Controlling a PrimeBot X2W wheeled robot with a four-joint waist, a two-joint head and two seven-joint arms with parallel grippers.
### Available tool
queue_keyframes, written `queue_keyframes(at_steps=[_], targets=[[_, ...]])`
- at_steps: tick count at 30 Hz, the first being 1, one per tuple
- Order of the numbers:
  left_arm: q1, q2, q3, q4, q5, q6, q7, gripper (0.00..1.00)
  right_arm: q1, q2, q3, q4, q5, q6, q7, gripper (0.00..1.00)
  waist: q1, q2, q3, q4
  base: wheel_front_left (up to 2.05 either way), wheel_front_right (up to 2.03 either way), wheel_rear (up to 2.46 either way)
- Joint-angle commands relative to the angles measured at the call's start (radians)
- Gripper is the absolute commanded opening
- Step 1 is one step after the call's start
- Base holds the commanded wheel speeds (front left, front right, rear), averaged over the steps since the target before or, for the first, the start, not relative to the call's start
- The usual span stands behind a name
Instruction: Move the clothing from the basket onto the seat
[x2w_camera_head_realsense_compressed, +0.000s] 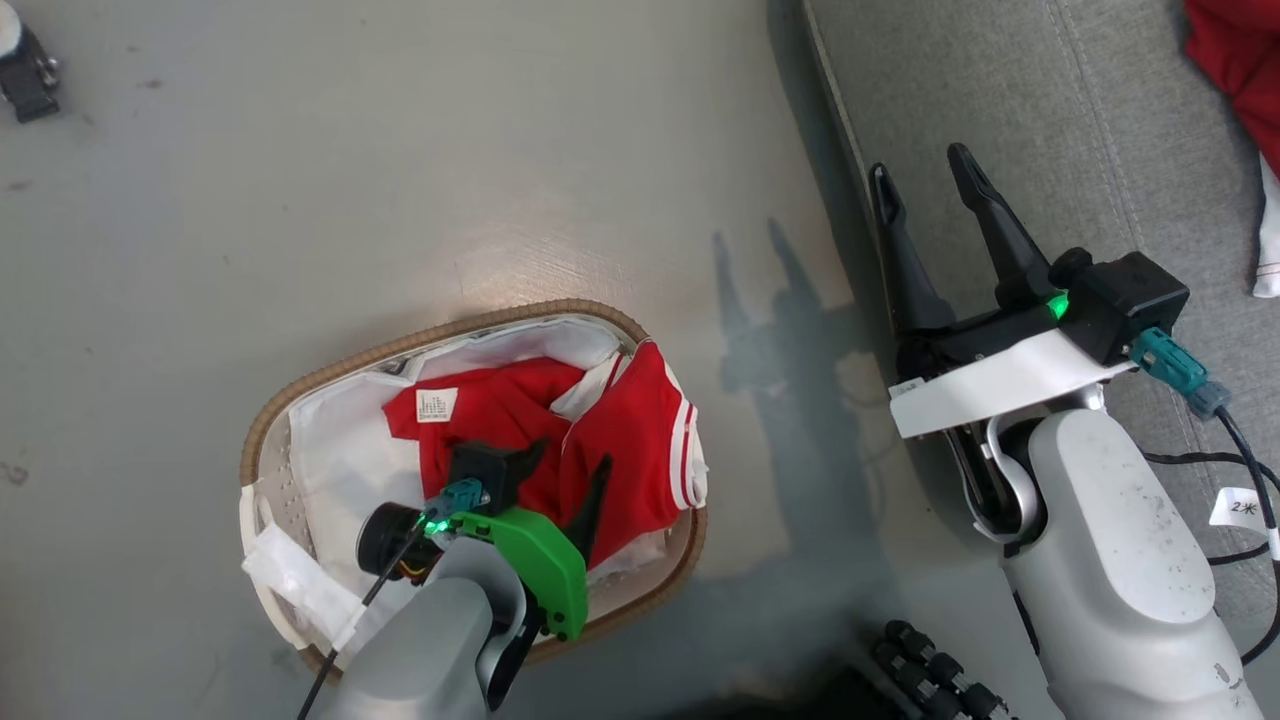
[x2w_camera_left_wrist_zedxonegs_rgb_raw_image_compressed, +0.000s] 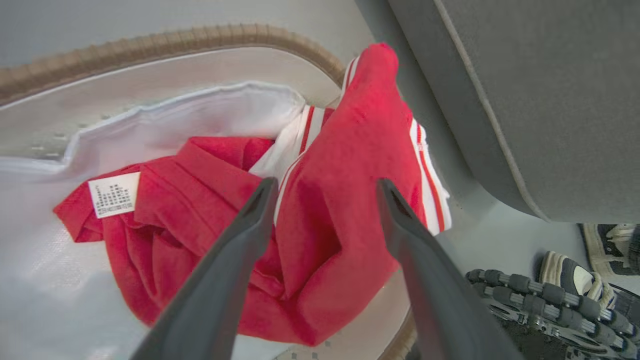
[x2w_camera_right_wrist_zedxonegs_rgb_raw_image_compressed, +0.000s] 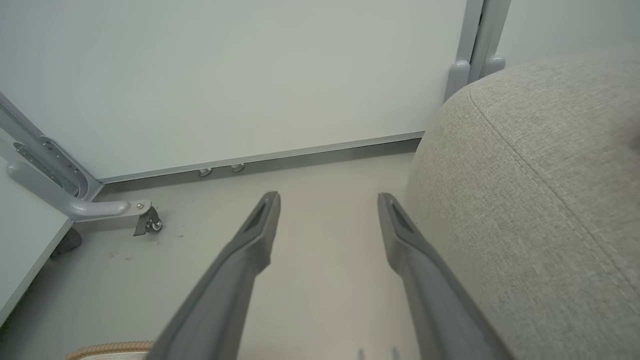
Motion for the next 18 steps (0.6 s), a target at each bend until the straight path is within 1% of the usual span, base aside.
queue_keyframes(at_steps=[1, 11, 15, 18], targets=[[-0.033, 0.010, -0.015, 0.002, -0.024, -0.003, -0.001, 1.00, -0.018, 0.000, -0.001, -0.002, 0.005, -0.001, -0.002, 1.00, 0.0000, 0.0000, 0.051, -0.017, 0.00, 0.00, 0.00], [-0.111, 0.013, -0.193, 0.054, -0.168, -0.003, 0.000, 1.00, -0.037, 0.001, -0.008, -0.010, -0.006, -0.001, -0.002, 1.00, 0.0000, 0.0000, 0.116, -0.015, 0.00, 0.00, 0.00], [-0.149, 0.017, -0.234, 0.087, -0.207, -0.003, 0.000, 1.00, -0.044, -0.004, -0.012, -0.021, -0.010, -0.001, -0.002, 1.00, 0.0000, 0.0000, 0.148, -0.013, 0.00, 0.00, 0.00], [-0.176, 0.015, -0.247, 0.105, -0.227, -0.003, 0.000, 1.00, -0.052, -0.009, -0.019, -0.030, -0.012, -0.001, -0.002, 1.00, 0.0000, 0.0000, 0.173, -0.011, 0.00, 0.00, 0.00]])
